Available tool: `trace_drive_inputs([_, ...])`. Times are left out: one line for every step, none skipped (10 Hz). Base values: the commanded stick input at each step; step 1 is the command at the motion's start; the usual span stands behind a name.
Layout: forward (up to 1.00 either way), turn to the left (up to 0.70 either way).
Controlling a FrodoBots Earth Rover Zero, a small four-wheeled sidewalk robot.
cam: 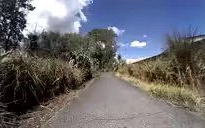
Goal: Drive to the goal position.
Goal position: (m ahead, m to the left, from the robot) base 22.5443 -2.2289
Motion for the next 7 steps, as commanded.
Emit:
trace_drive_inputs([0.7,0.0])
trace_drive_inputs([0.7,0.0])
trace_drive_inputs([0.7,0.0])
trace_drive_inputs([0.7,0.0])
trace_drive_inputs([0.7,0.0])
trace_drive_inputs([0.7,0.0])
trace_drive_inputs([0.7,0.0])
